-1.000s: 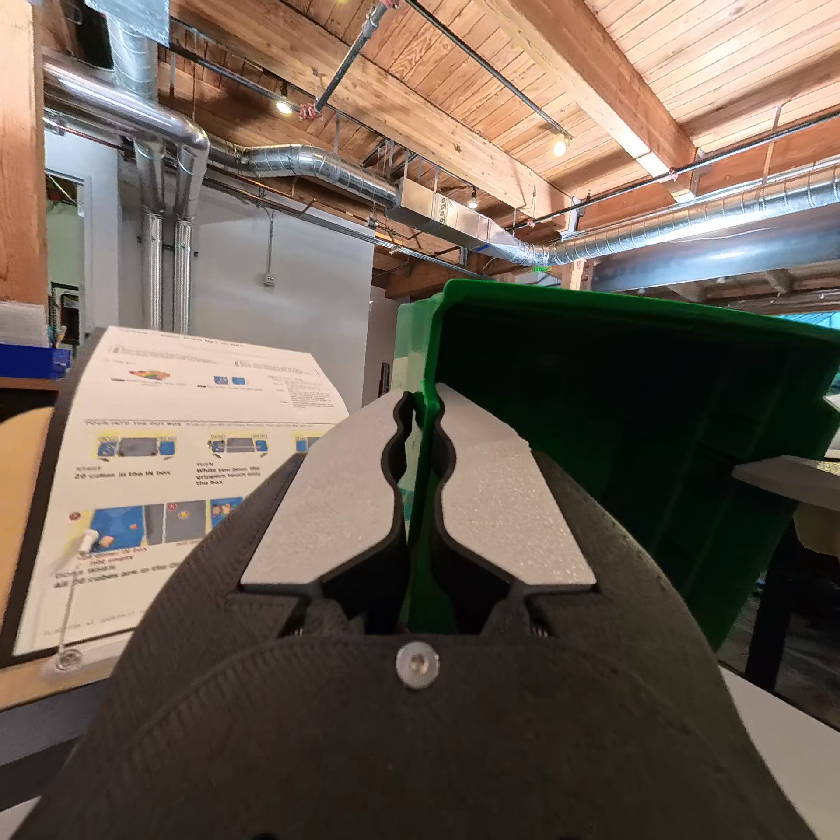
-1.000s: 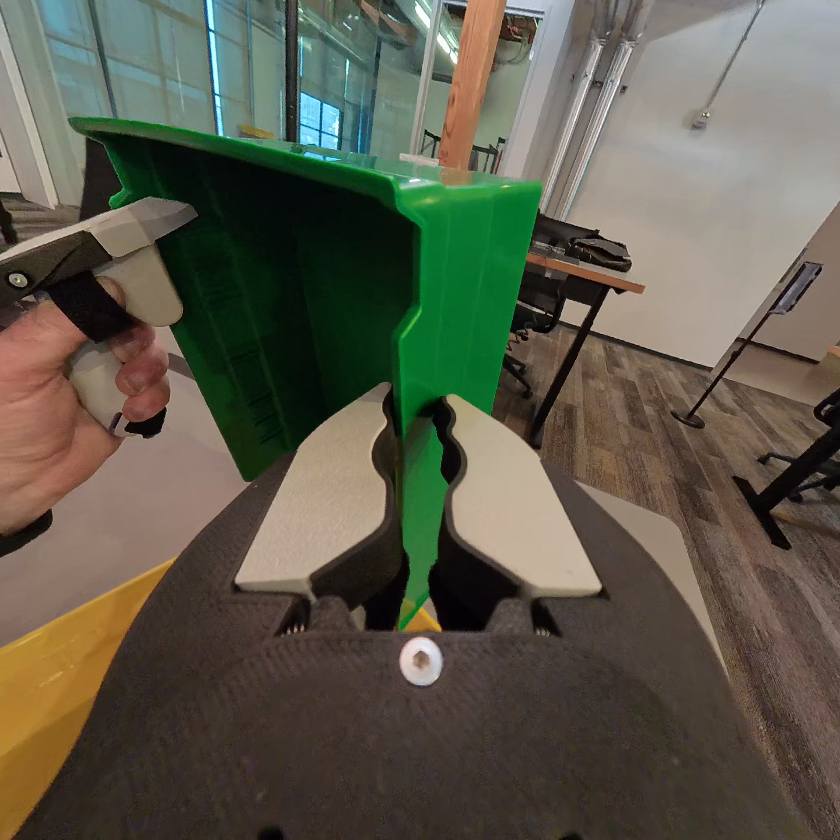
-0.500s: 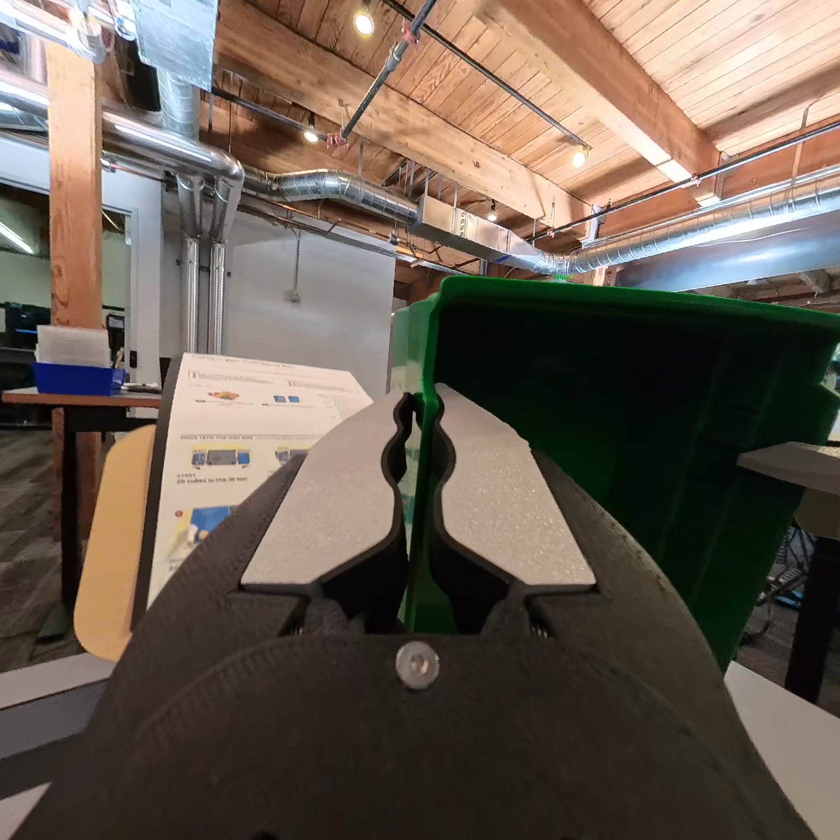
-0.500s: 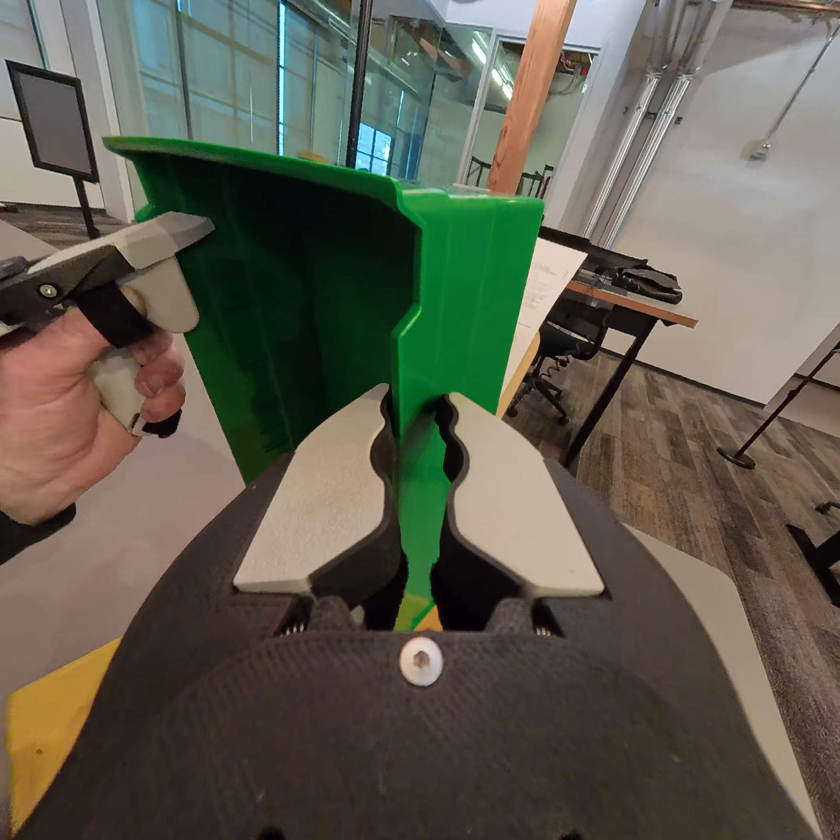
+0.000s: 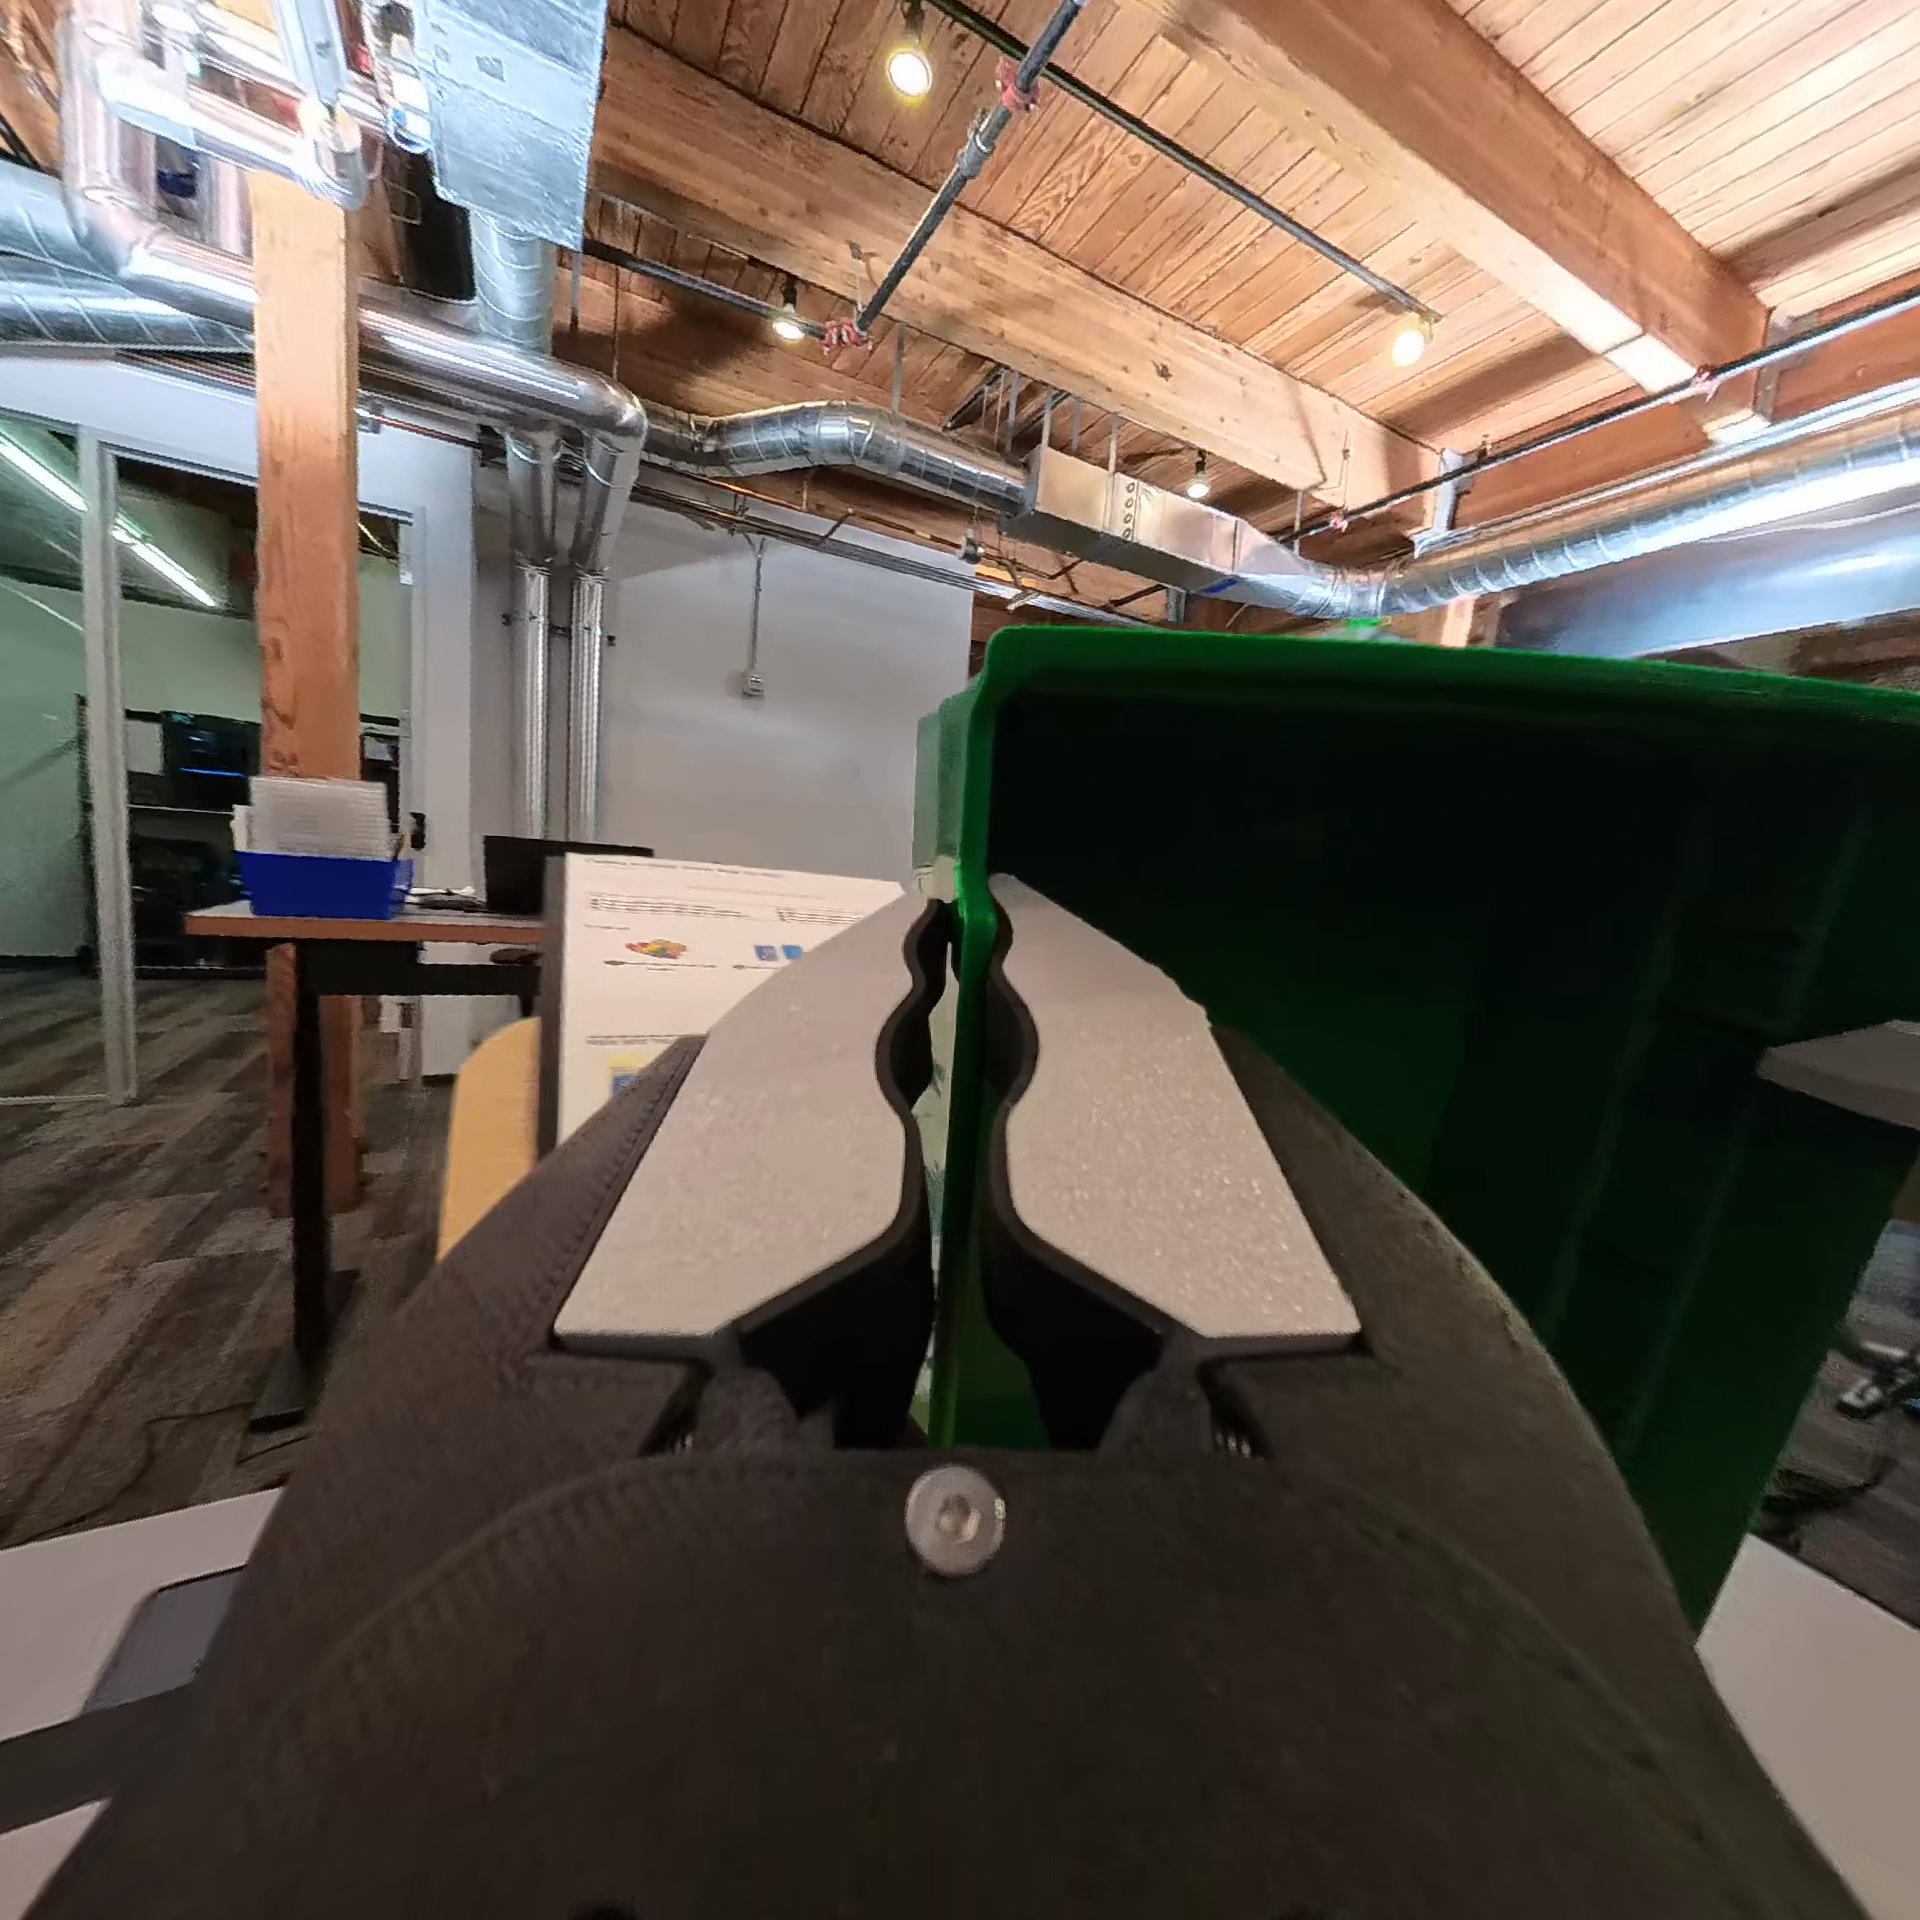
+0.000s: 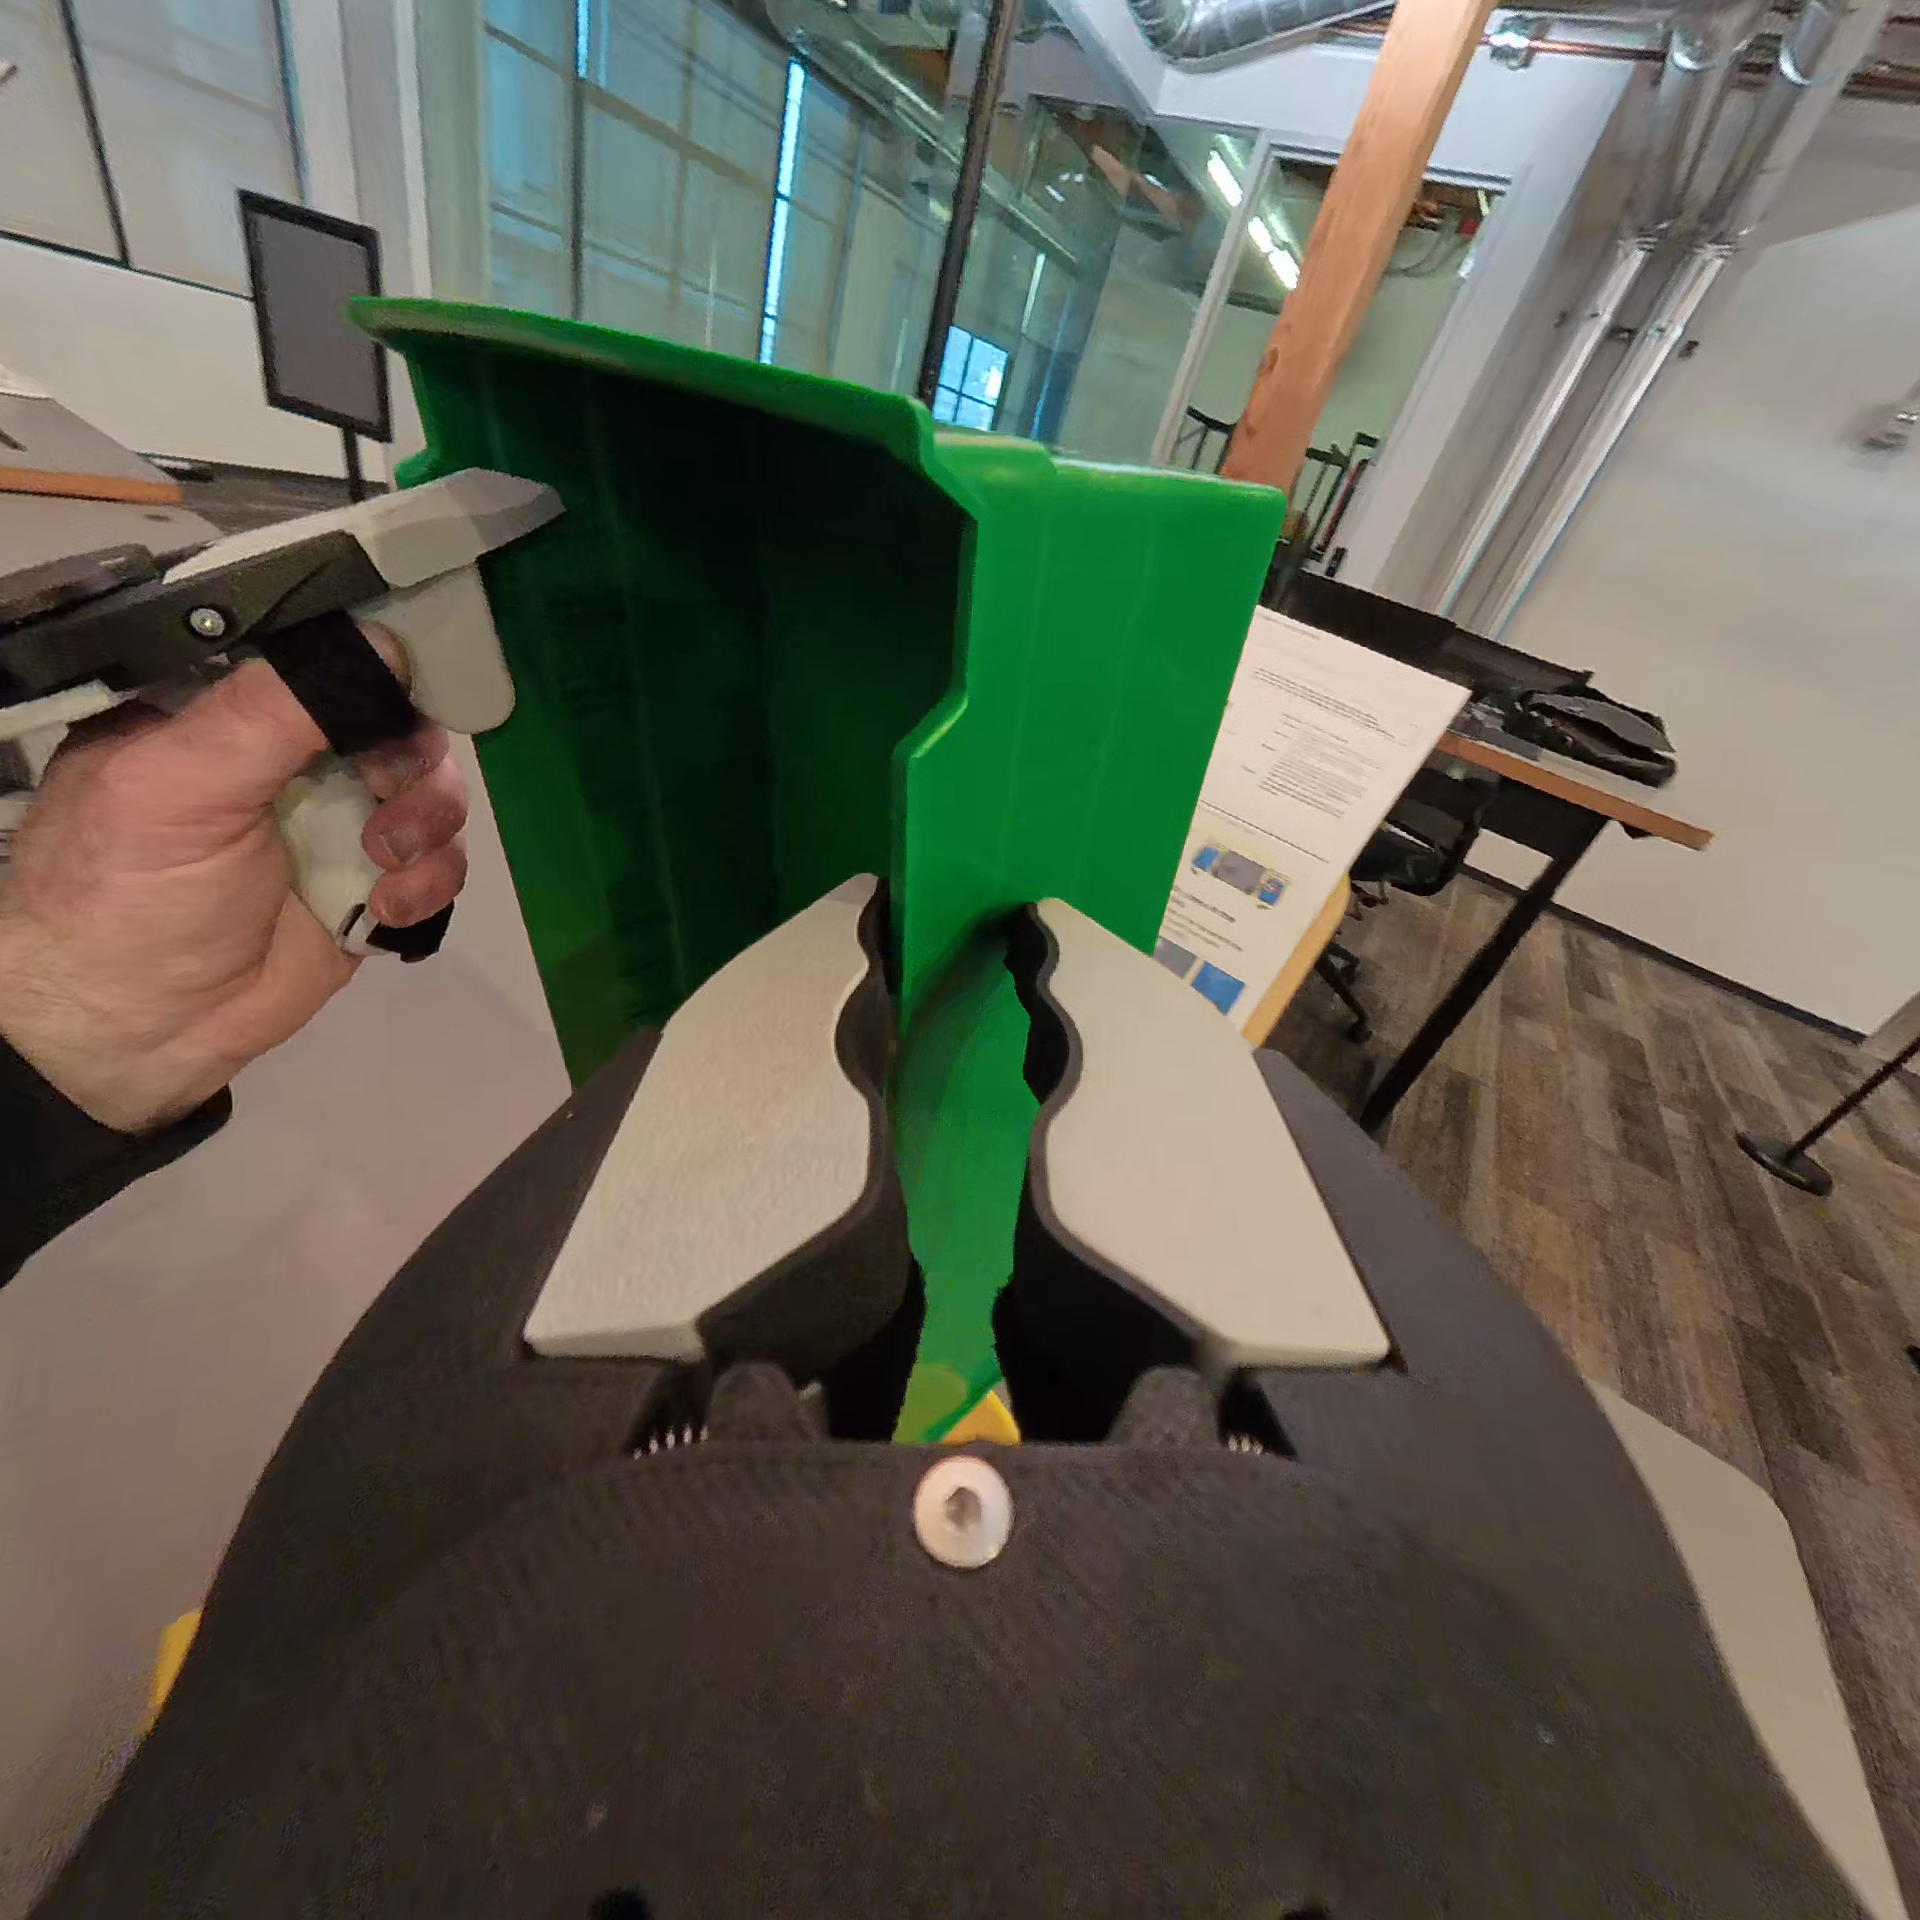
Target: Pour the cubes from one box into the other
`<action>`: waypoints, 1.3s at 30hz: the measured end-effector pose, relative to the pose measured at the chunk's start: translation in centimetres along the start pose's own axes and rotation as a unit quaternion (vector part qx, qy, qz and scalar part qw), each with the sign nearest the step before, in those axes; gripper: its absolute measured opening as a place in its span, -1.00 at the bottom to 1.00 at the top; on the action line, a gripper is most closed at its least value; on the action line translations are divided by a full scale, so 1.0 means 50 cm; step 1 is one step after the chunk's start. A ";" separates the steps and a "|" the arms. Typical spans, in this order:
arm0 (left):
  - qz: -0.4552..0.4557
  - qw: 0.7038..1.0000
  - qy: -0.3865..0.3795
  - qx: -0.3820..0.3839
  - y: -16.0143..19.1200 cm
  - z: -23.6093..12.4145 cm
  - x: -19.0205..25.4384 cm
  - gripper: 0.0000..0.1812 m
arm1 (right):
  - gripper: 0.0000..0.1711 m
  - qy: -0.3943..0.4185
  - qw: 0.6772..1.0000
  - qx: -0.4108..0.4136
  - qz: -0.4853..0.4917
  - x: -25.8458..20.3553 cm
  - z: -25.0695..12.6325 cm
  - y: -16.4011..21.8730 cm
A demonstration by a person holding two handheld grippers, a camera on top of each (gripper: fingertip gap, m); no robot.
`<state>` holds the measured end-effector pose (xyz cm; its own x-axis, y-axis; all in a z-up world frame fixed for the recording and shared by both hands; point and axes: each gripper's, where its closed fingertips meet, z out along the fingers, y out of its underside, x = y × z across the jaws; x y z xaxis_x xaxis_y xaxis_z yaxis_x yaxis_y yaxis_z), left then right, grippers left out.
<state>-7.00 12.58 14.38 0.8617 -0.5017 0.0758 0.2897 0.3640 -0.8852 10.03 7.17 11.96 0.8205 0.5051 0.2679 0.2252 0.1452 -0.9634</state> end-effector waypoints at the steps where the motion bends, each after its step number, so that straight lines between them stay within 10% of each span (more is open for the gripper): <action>1: 0.007 1.000 -0.004 -0.005 -0.012 -0.007 -0.014 -0.95 | -0.81 -0.011 1.000 -0.001 -0.001 -0.014 0.010 -0.007; 12: 0.022 0.986 -0.115 -0.118 -0.047 -0.151 -0.249 -0.96 | -0.46 -0.200 0.975 -0.091 0.007 -0.228 0.145 0.016; 20: 0.083 0.938 -0.163 -0.293 0.061 -0.259 -0.442 -0.96 | -0.39 -0.109 0.971 -0.211 0.031 -0.089 0.018 0.174; 29: 0.012 0.867 -0.187 -0.462 0.198 -0.361 -0.608 -0.96 | -0.11 -0.024 0.876 -0.437 0.203 0.046 -0.225 0.519; 39: -0.030 0.801 -0.190 -0.567 0.309 -0.458 -0.684 -0.97 | -0.24 -0.083 0.836 -0.438 0.320 -0.084 -0.196 0.627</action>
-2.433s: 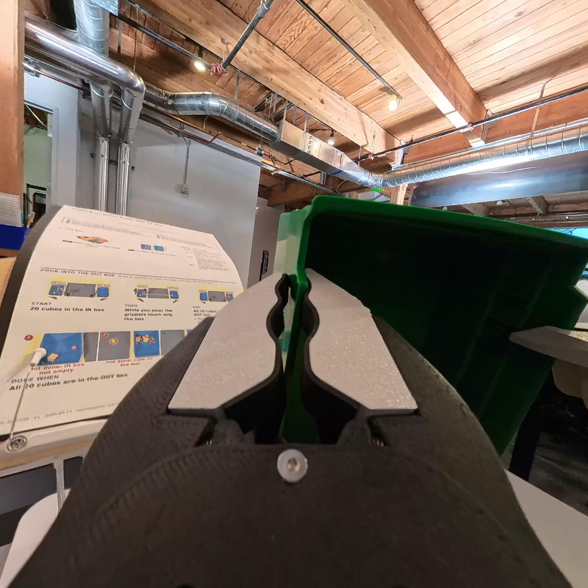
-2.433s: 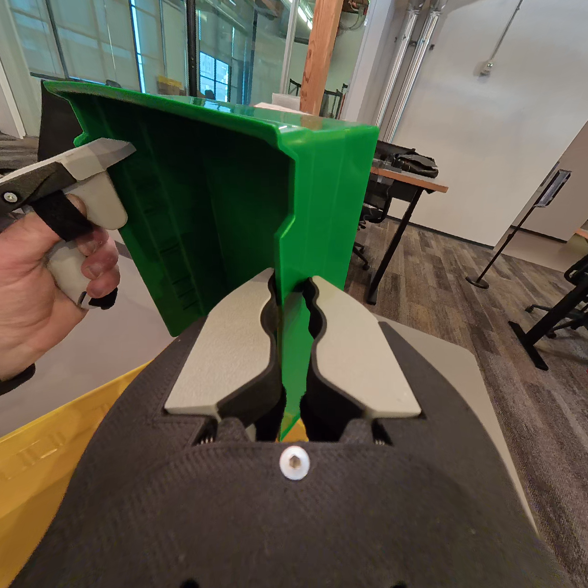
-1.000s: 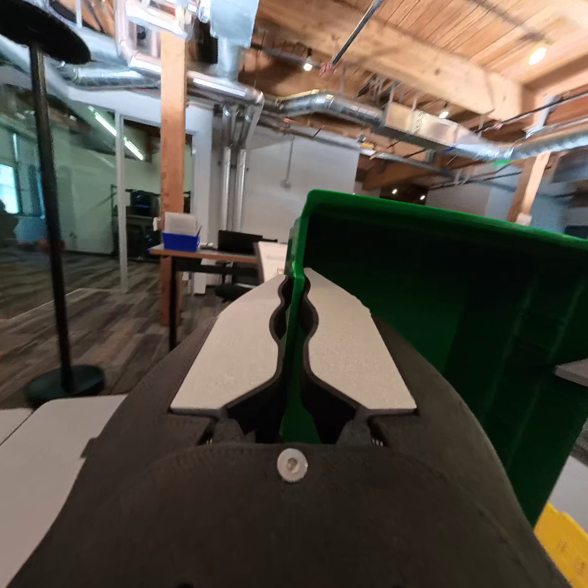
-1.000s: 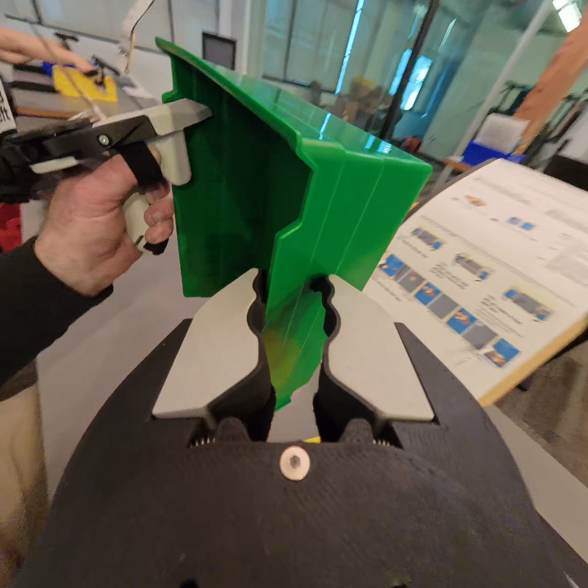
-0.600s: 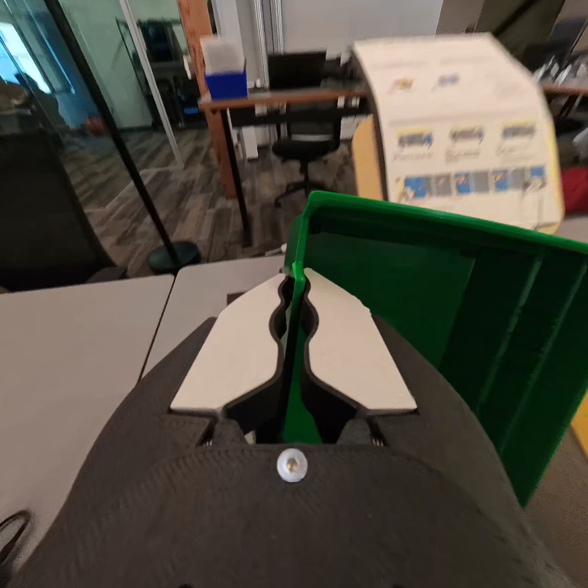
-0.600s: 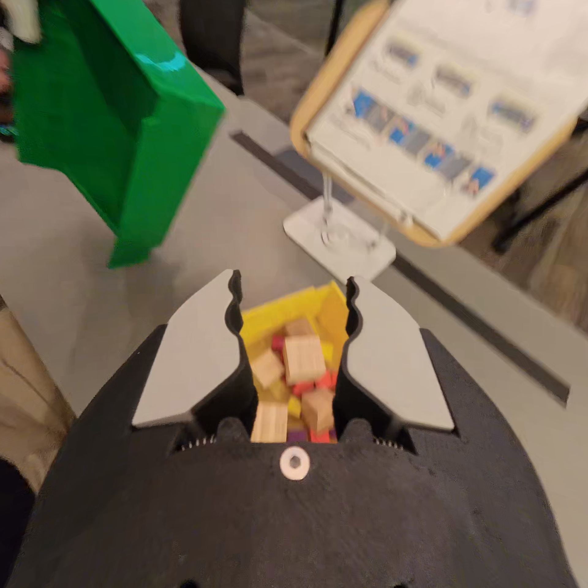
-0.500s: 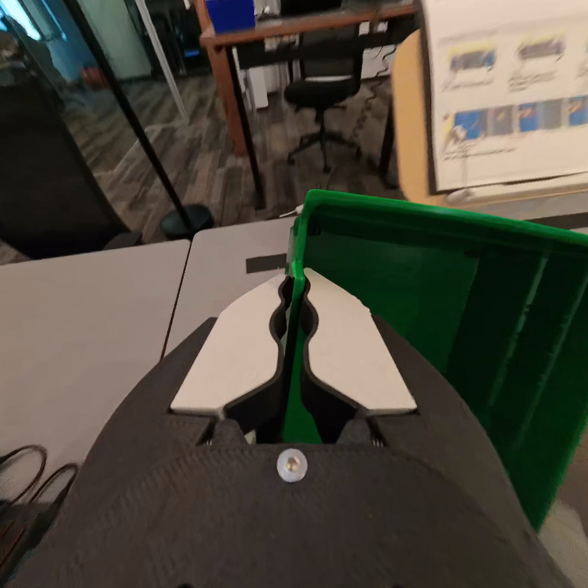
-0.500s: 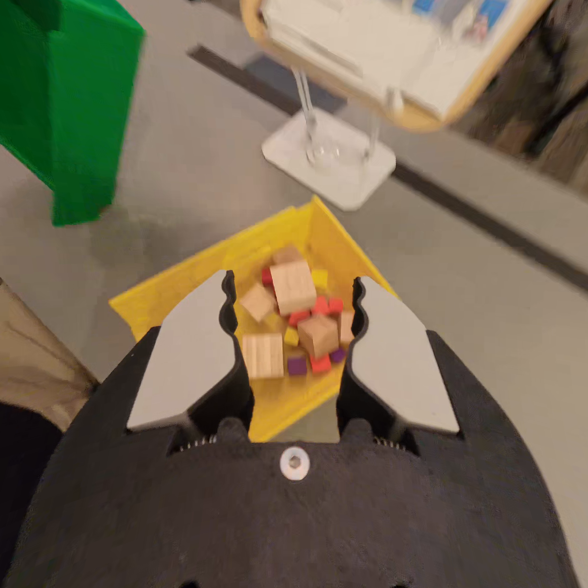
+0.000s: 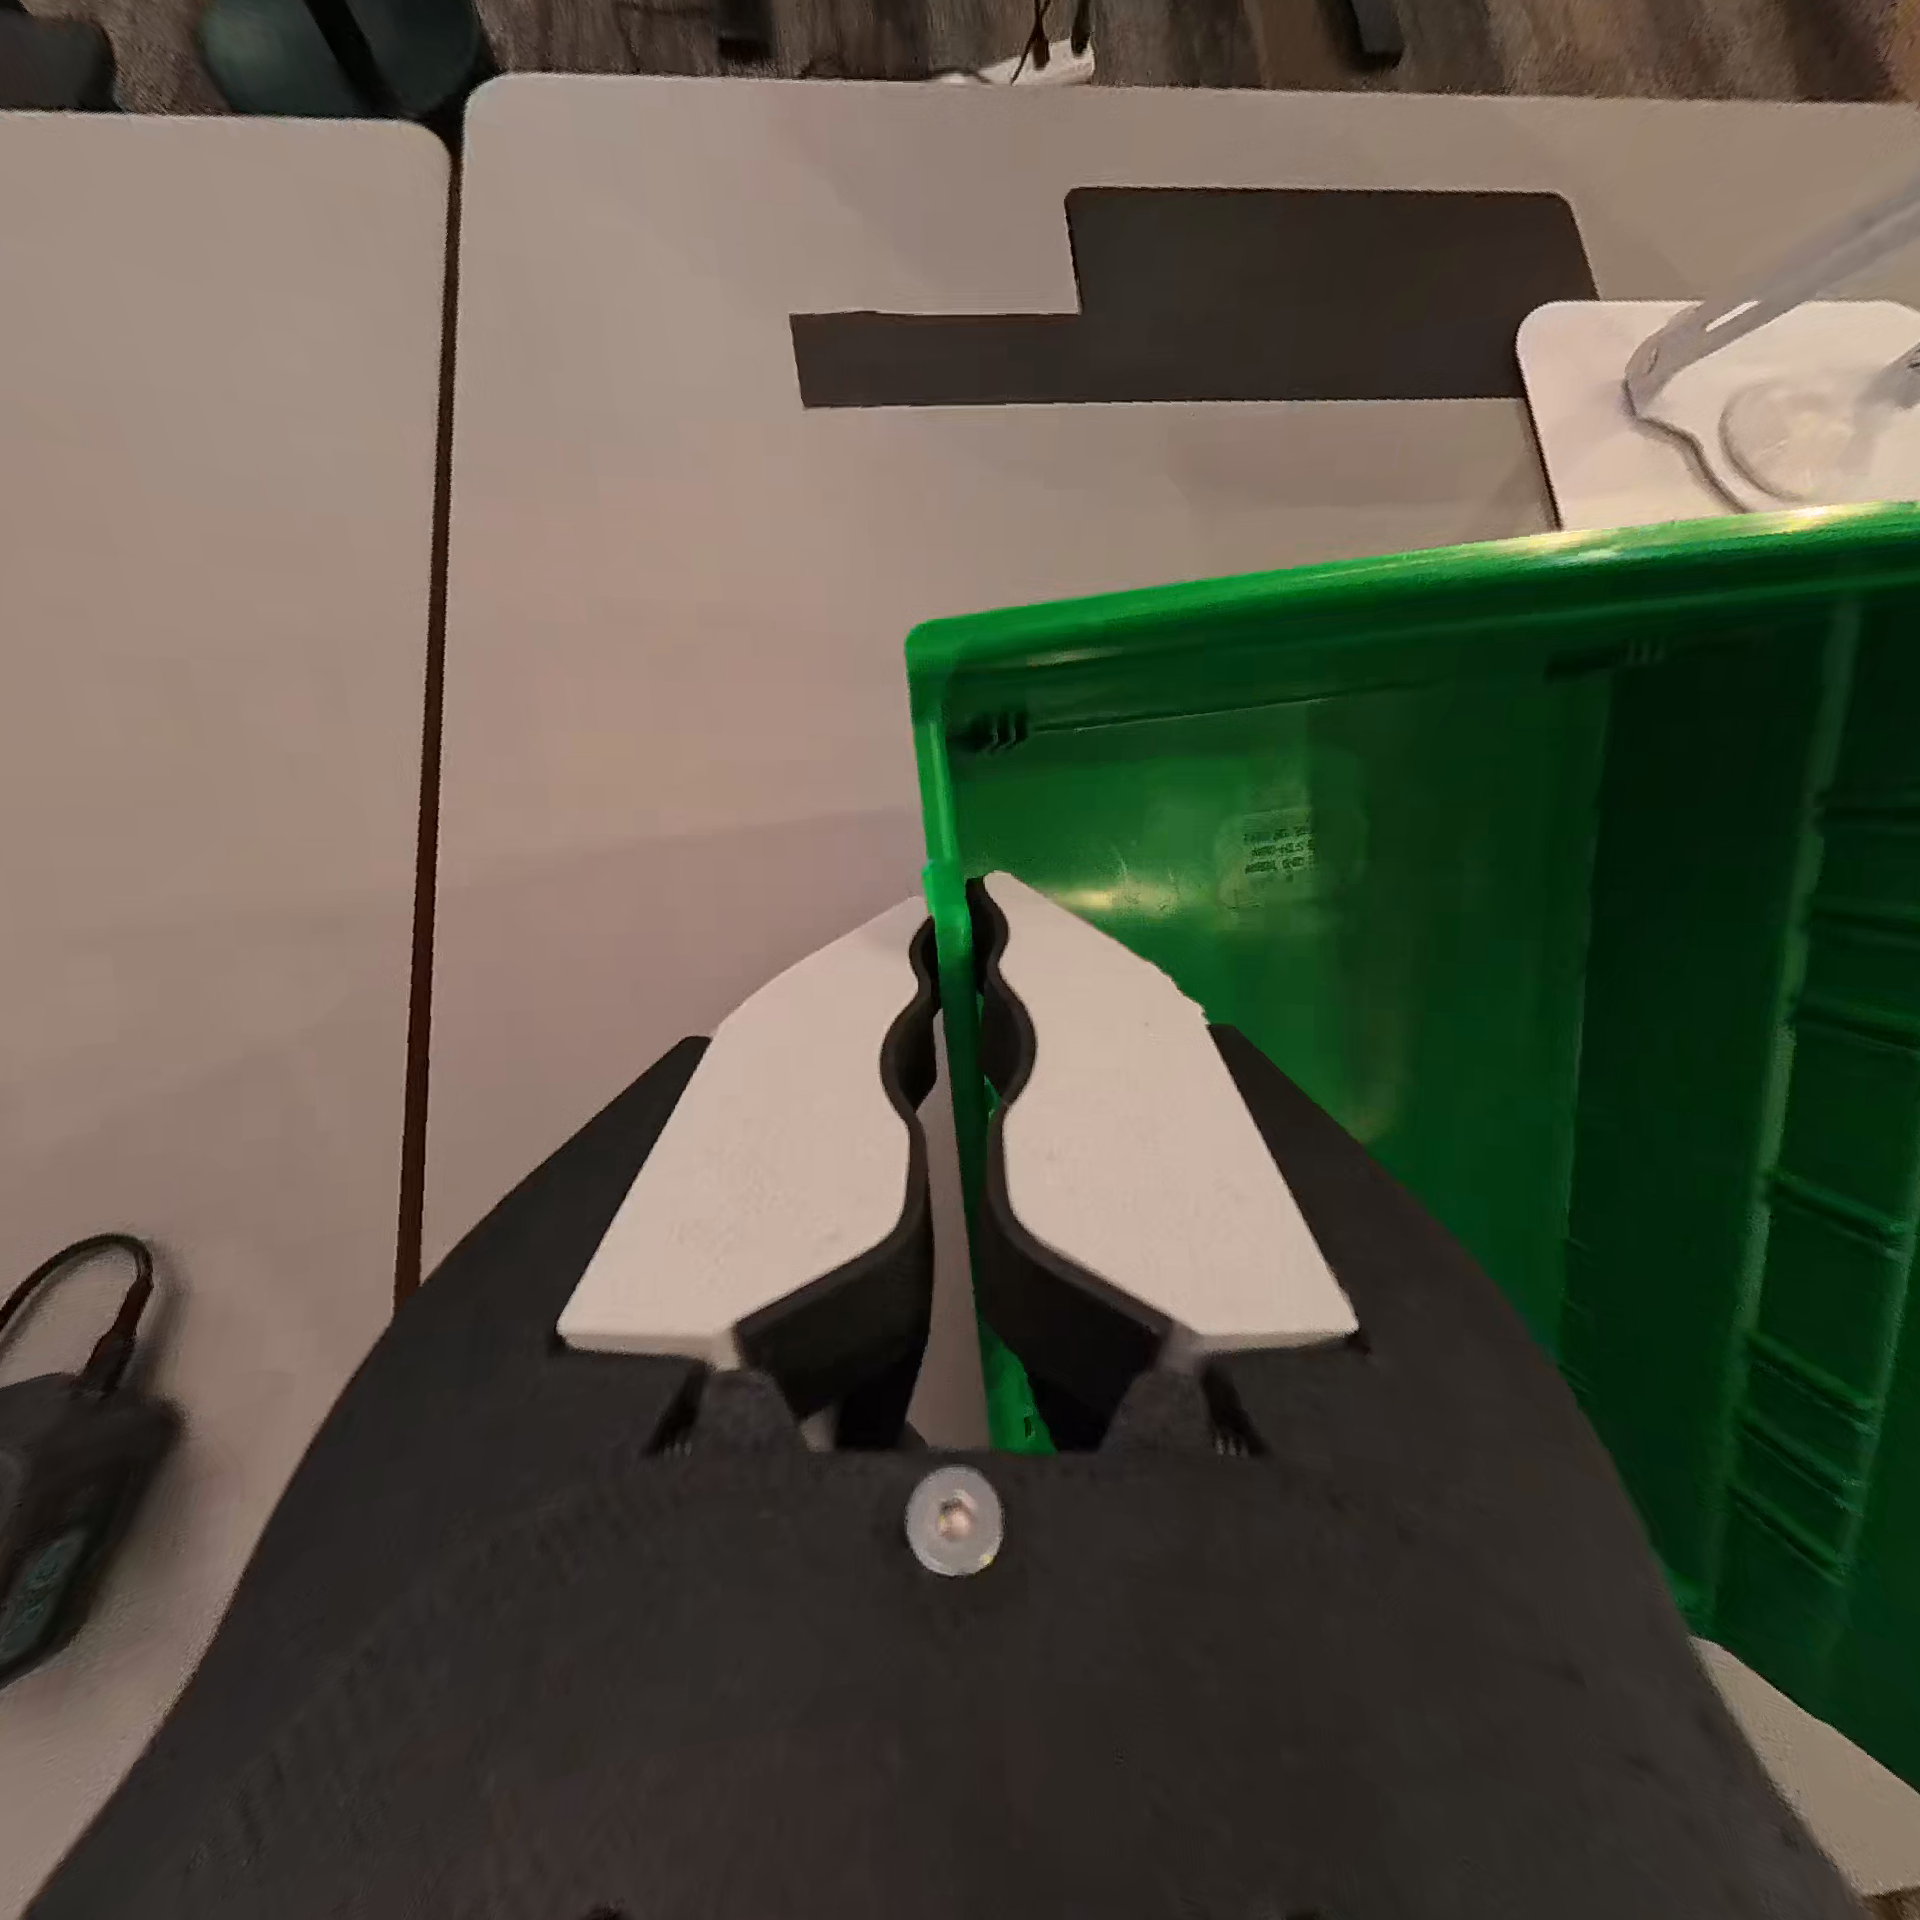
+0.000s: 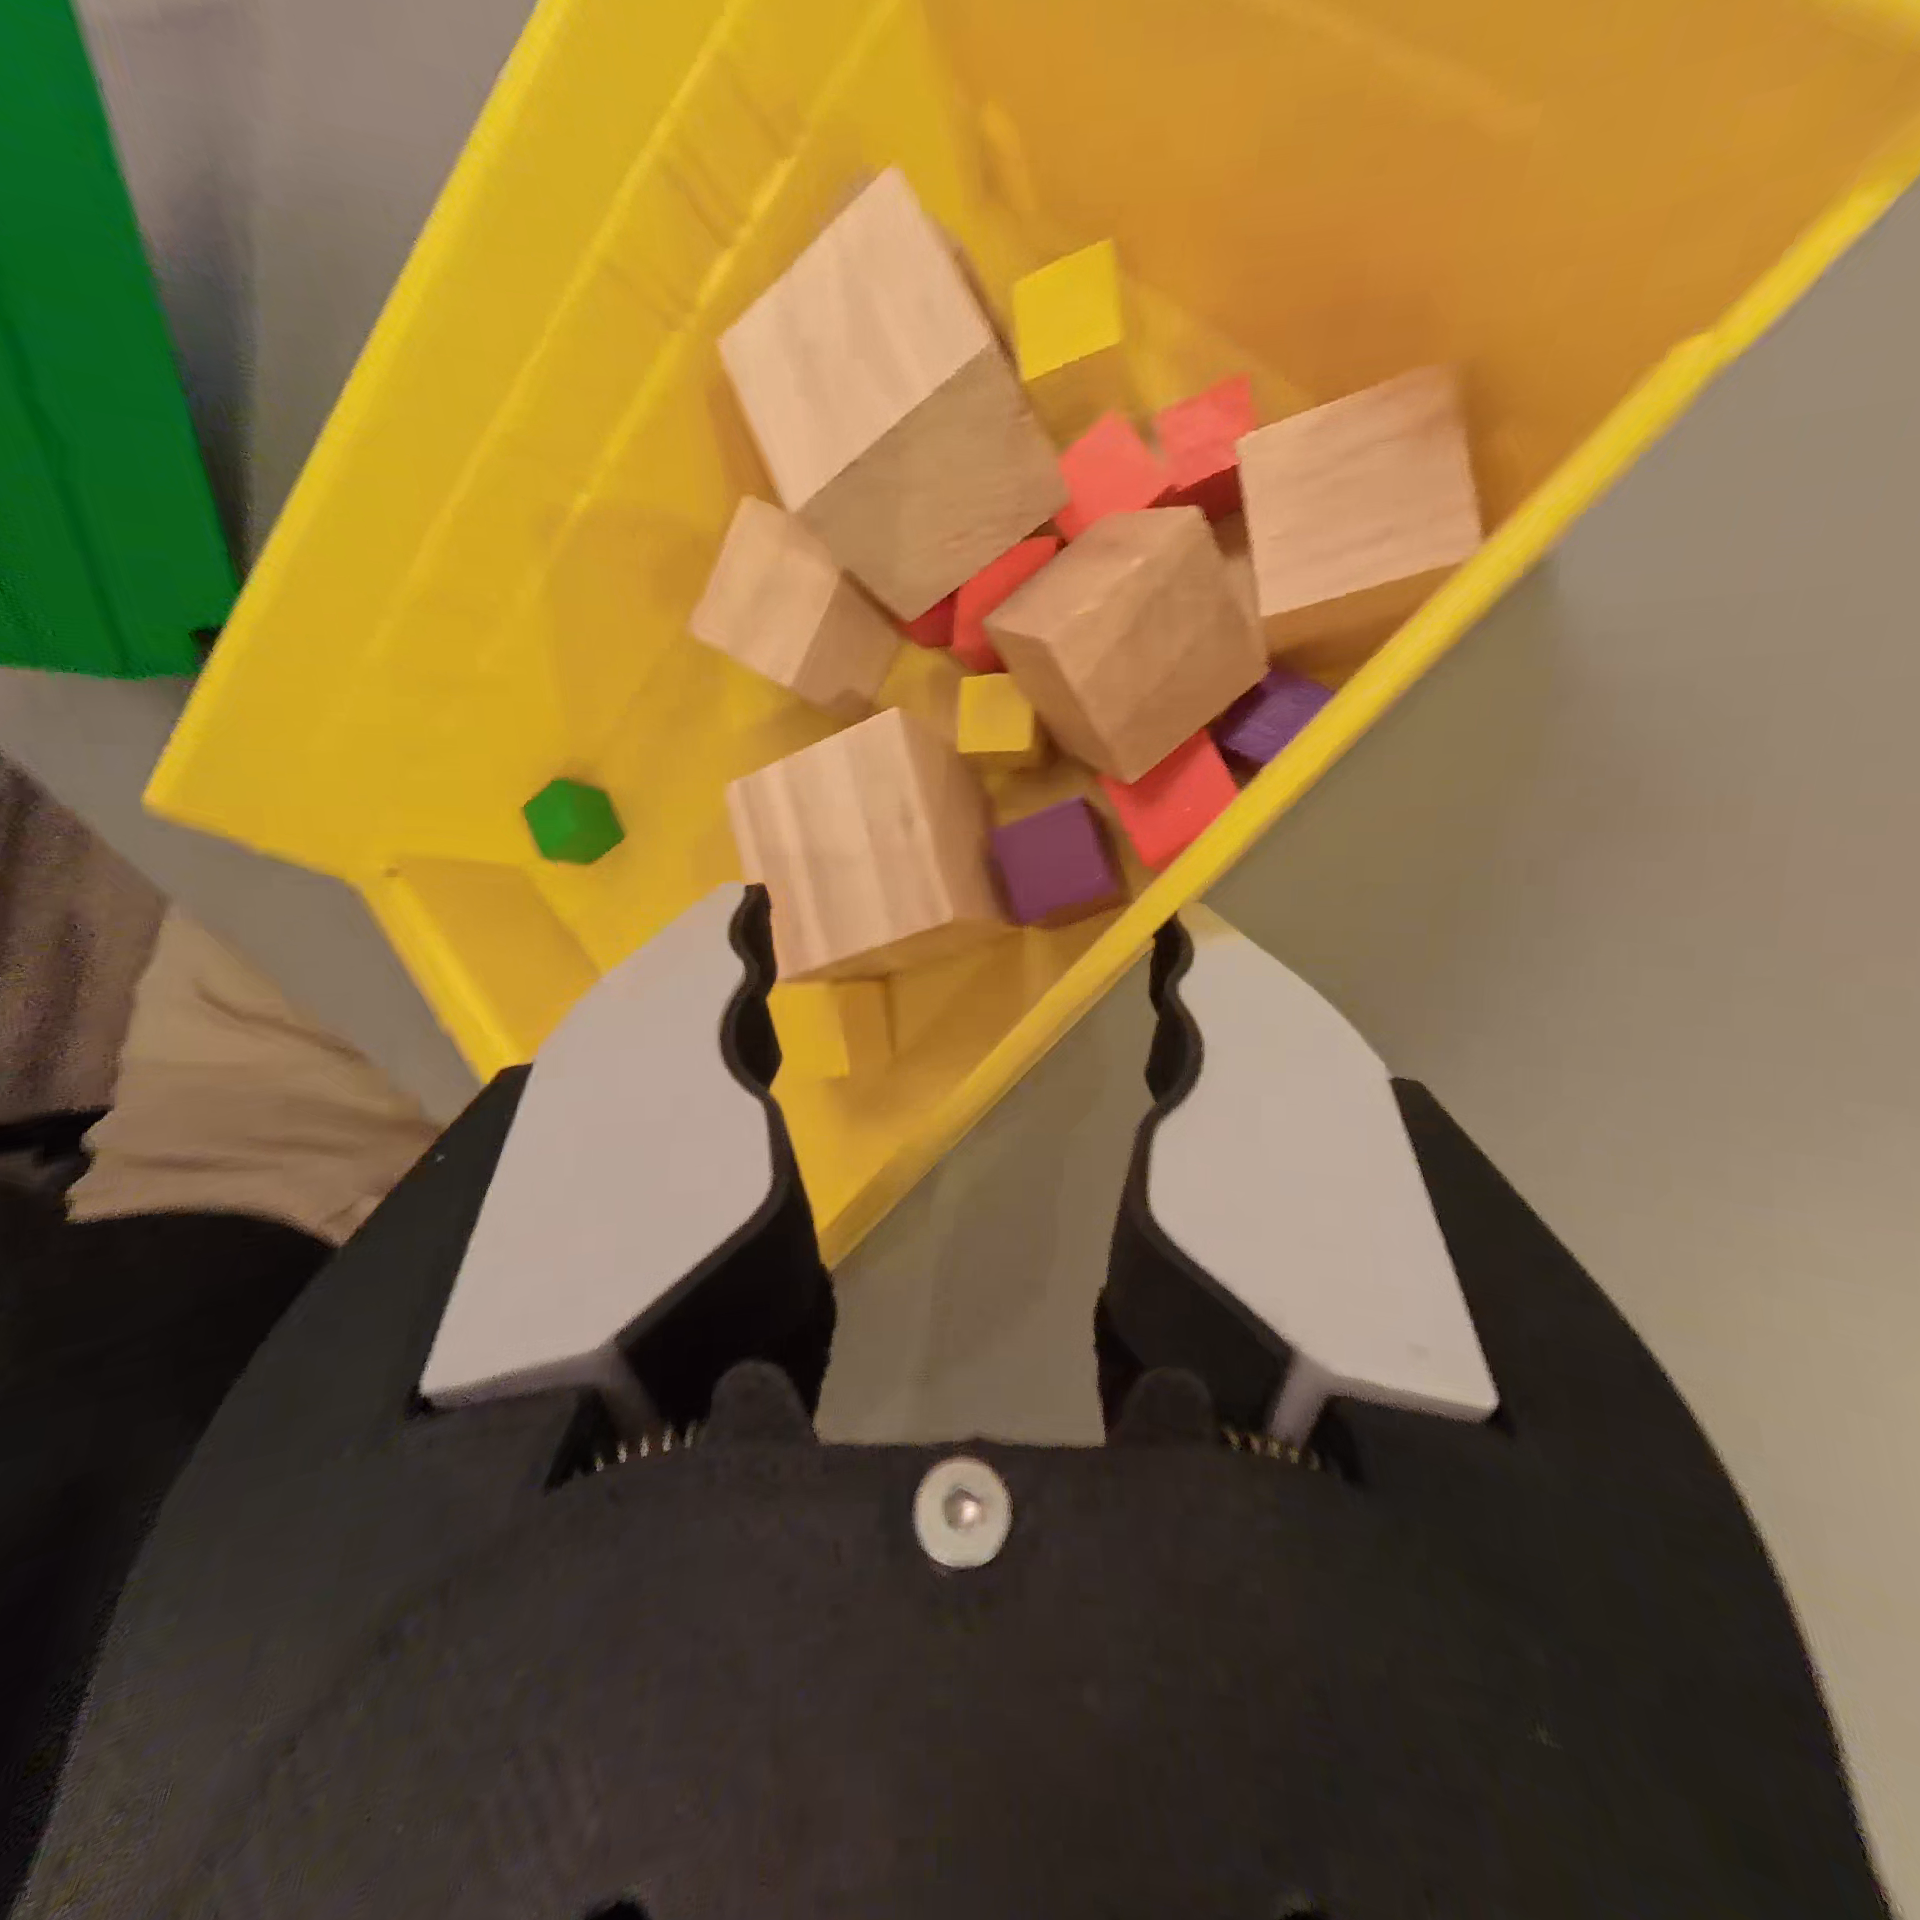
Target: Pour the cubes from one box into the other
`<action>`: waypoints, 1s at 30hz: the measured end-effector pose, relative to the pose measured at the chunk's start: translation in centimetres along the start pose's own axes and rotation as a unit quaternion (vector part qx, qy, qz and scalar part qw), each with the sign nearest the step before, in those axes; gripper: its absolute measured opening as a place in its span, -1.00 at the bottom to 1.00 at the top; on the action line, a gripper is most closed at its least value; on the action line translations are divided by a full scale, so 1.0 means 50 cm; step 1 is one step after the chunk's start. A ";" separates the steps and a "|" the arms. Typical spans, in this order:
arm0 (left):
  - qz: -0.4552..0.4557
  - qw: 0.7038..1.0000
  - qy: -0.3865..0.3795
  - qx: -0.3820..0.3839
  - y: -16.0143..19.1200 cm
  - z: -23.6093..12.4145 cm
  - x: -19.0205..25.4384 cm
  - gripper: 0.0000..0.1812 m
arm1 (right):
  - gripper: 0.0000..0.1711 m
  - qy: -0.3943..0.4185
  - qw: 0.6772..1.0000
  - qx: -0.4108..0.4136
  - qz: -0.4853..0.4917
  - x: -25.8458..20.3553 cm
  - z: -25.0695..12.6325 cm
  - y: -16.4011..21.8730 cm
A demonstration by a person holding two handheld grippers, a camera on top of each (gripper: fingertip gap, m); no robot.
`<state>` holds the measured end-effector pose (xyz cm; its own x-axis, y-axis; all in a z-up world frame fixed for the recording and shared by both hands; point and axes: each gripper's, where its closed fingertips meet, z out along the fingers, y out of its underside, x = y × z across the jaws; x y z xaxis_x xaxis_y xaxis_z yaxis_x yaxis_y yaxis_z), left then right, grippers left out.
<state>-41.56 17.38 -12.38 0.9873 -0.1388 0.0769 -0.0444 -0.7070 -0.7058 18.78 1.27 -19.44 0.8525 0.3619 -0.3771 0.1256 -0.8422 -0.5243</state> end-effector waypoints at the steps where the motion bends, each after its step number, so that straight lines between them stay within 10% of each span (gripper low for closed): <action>1: -0.002 1.000 -0.001 0.003 0.004 -0.006 -0.006 -0.97 | -0.30 0.005 1.000 0.019 0.002 0.000 0.009 -0.011; 17: -0.038 0.996 -0.029 0.082 -0.017 -0.190 -0.130 -0.96 | -0.70 -0.092 0.988 0.121 0.037 -0.213 0.261 -0.214; 24: -0.017 0.989 -0.075 0.125 -0.073 -0.314 -0.180 -0.95 | -0.35 -0.195 0.971 0.128 0.050 -0.396 0.365 -0.284; 30: 0.029 0.972 -0.093 0.213 -0.173 -0.489 -0.157 -0.95 | -0.24 -0.251 0.958 0.140 0.008 -0.451 0.310 -0.274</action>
